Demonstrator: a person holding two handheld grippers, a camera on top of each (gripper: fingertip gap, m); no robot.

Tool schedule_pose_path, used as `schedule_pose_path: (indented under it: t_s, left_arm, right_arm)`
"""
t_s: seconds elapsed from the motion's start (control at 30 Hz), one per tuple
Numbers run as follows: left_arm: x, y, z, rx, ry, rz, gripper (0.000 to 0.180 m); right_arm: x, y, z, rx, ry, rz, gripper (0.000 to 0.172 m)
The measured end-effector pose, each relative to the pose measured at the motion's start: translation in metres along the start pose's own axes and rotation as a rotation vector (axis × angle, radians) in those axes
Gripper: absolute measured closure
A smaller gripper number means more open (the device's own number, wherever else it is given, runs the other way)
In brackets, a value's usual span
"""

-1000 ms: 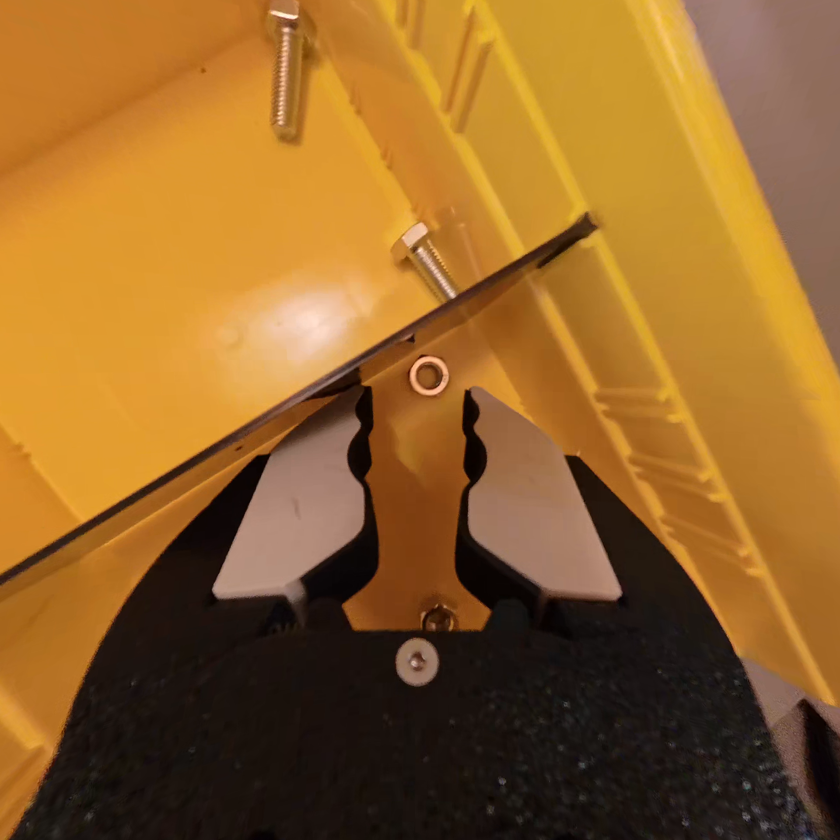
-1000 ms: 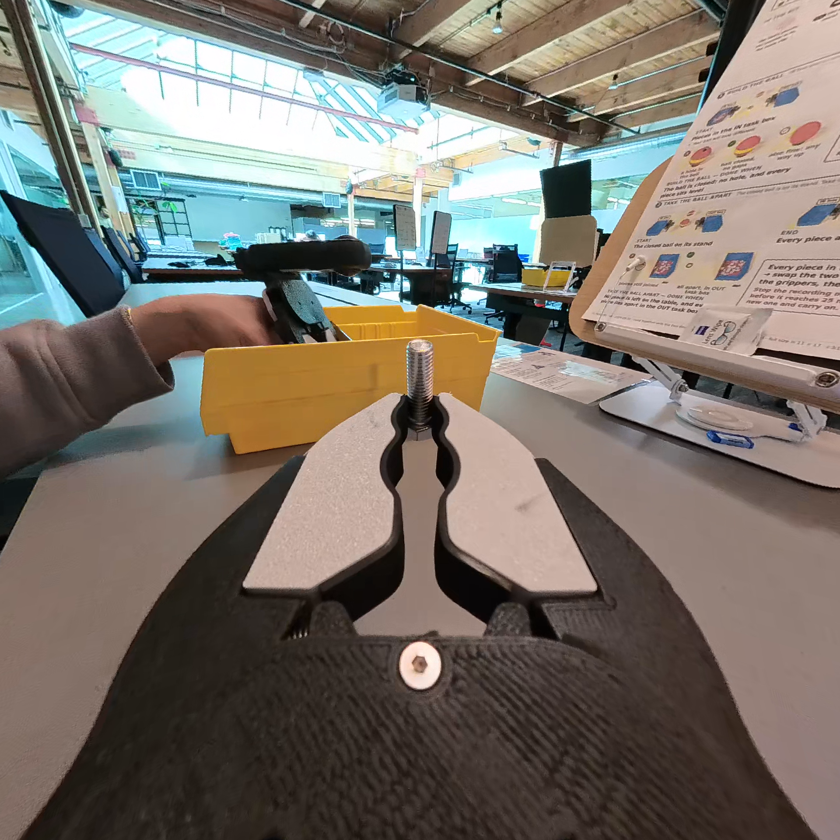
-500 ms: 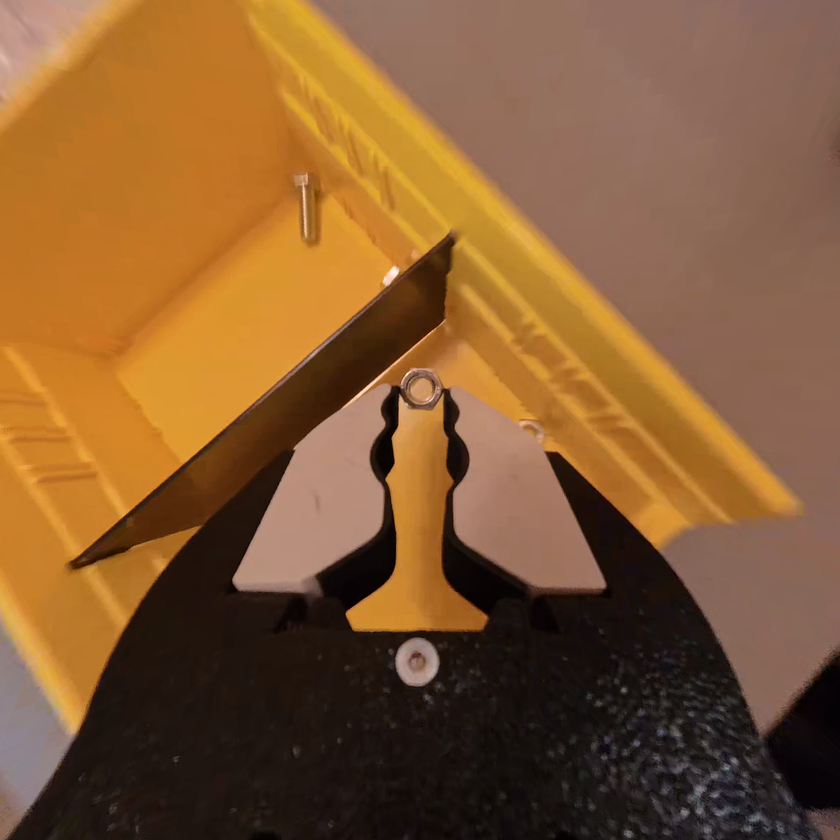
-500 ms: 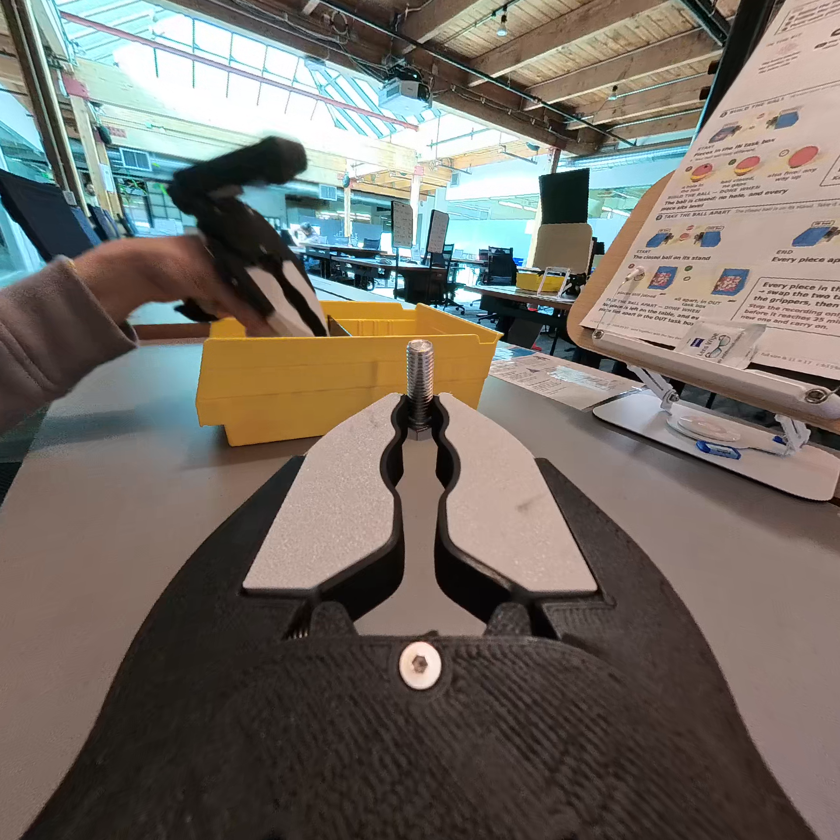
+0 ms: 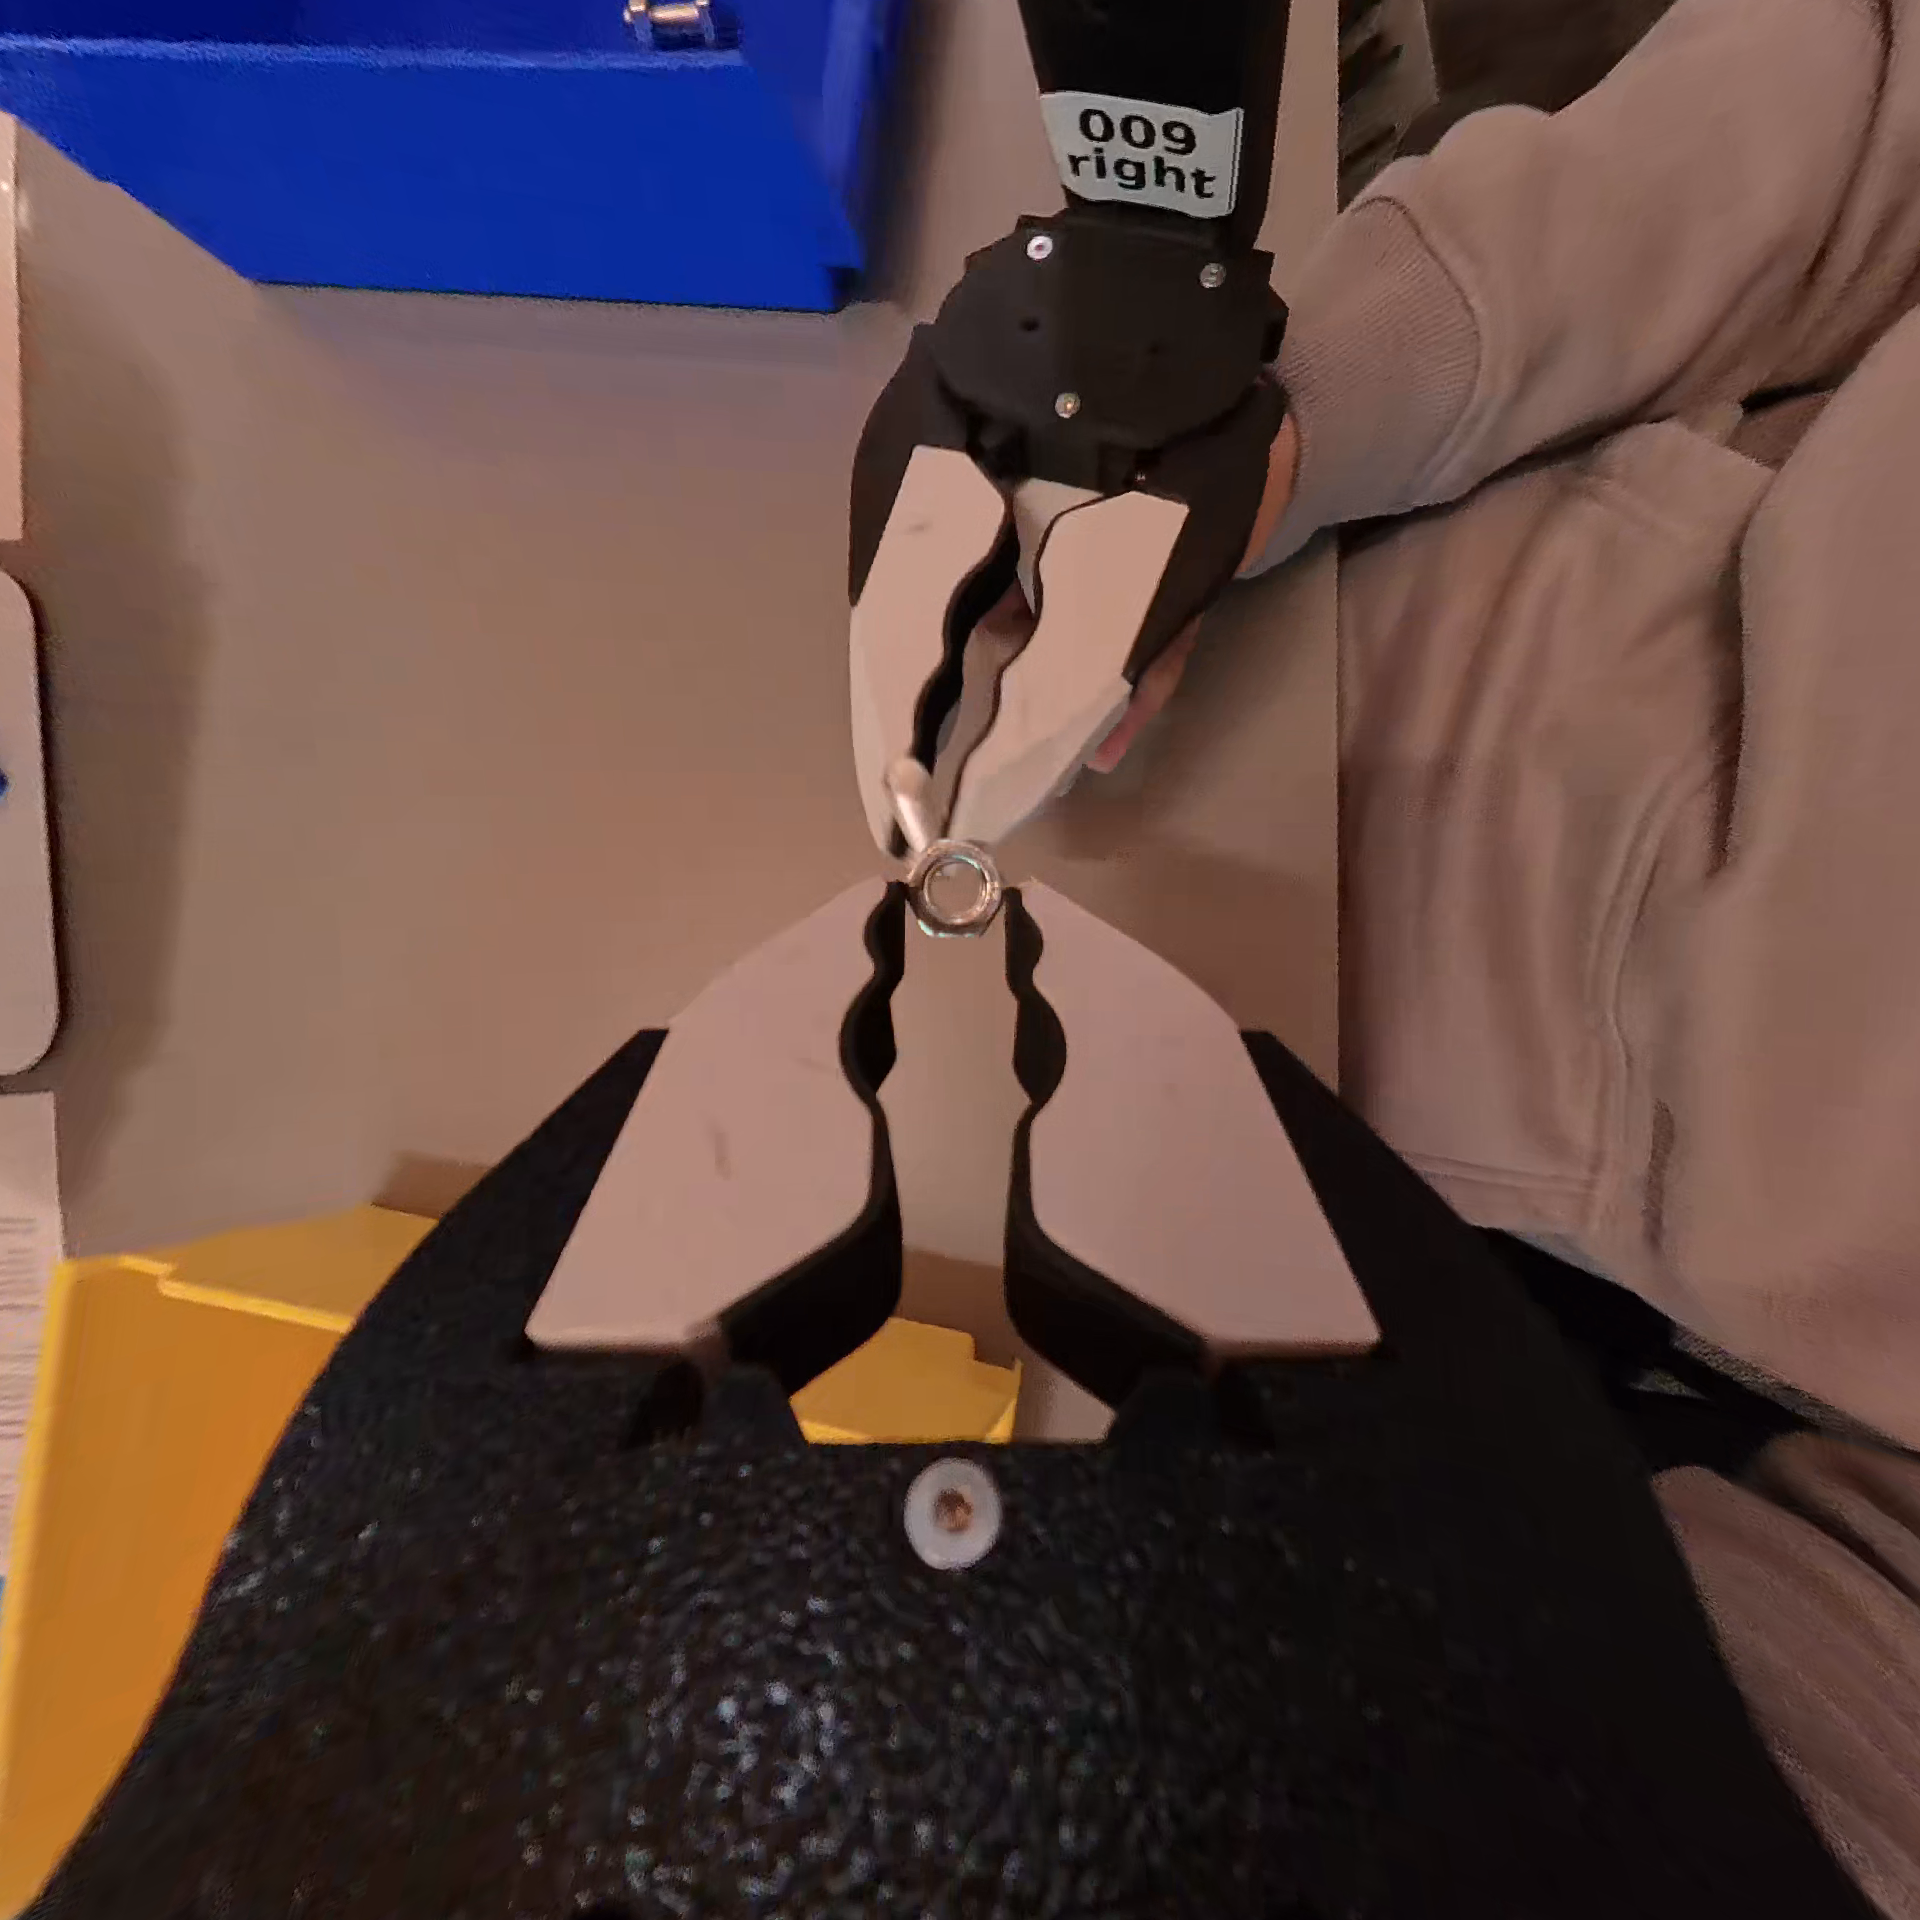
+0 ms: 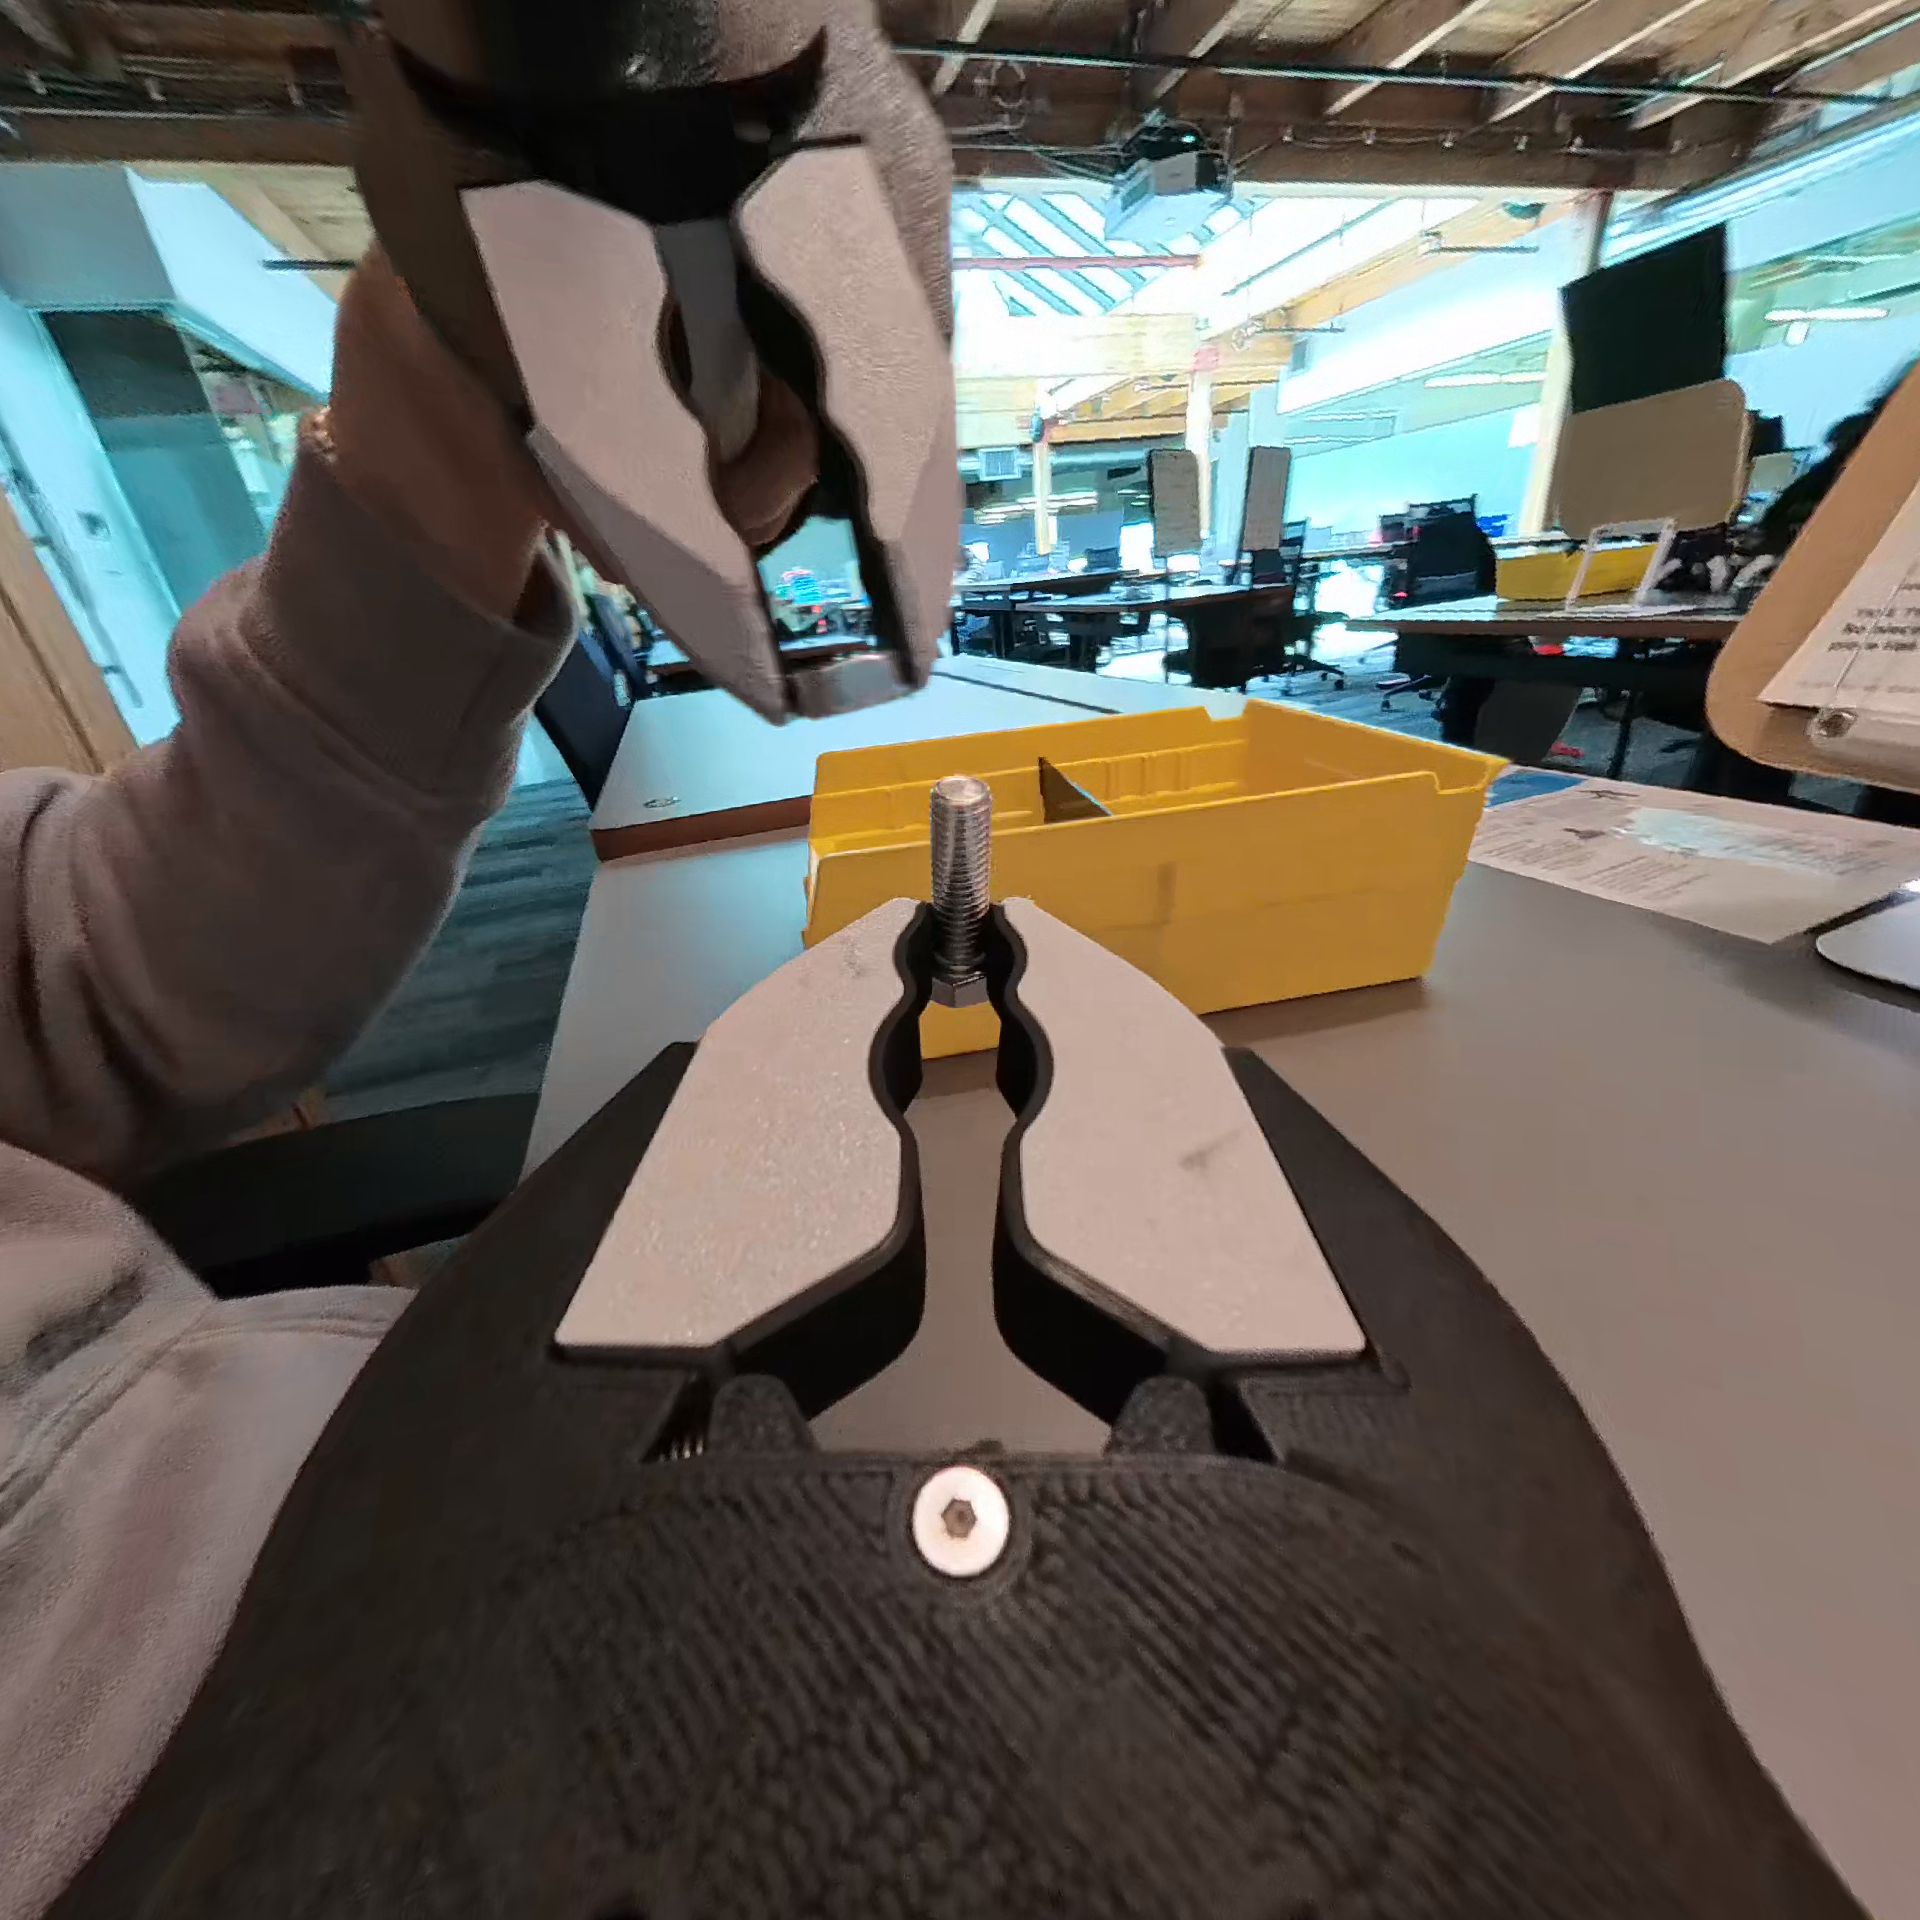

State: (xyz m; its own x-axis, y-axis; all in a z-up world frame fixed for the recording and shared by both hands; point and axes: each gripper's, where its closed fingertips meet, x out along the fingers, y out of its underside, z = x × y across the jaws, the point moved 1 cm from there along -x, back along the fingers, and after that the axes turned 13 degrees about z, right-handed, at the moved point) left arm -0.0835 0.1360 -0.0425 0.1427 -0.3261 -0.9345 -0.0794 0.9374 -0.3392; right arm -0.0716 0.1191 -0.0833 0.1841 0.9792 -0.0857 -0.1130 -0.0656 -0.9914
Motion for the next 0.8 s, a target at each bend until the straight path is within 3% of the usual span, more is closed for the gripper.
schedule_pose_path:
  t_s: [0.13, 0.43, 0.8]
  left_arm:
    - [0.005, -0.014, 0.005, 0.014, 0.011, 0.044, 0.163]
    - [0.026, -0.007, 0.001, 0.049, 0.042, 0.18, 0.163]
    - [0.032, -0.001, -0.001, 0.107, 0.035, 0.205, 0.163]
  right_arm:
    - [-0.001, 0.005, 0.001, -0.061, -0.012, 0.044, 0.163]
    - [0.002, 0.014, 0.005, -0.141, -0.016, 0.128, 0.163]
    - [0.004, 0.02, 0.005, -0.147, -0.03, 0.151, 0.163]
